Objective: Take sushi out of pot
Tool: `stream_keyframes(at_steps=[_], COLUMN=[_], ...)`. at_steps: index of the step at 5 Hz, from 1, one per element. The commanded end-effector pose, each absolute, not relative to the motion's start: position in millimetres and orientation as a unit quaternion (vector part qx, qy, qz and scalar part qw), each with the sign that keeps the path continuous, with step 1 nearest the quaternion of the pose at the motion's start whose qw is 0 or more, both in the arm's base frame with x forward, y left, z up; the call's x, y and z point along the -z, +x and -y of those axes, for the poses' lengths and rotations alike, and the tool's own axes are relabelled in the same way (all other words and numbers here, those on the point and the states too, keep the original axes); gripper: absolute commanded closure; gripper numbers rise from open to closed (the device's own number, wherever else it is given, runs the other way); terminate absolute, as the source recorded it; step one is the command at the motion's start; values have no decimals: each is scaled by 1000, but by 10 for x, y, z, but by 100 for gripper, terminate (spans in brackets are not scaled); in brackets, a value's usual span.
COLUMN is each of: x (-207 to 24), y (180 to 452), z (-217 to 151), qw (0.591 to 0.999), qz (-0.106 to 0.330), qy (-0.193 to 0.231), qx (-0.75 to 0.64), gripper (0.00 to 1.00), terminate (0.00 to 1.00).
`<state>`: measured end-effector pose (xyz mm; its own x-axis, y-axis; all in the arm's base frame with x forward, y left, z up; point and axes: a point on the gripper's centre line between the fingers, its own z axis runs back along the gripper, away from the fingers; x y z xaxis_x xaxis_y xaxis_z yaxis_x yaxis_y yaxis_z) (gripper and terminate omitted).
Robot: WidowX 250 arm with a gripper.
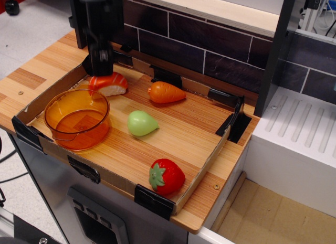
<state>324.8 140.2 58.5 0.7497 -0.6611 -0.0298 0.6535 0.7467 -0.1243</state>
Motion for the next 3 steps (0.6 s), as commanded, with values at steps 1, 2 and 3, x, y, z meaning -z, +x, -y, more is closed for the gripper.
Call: stream_keyframes(at_steps=[1, 2, 3], x=[-1392, -1445, -1445], y=[3275, 3228, 3228], z=[-1460, -1429, -1429], qw=[938, 935, 935], qz=[48, 44, 44], qy=[-46, -48, -48], qx=[340, 348, 348], gripper=[0, 0, 0], terminate=[0, 0, 100])
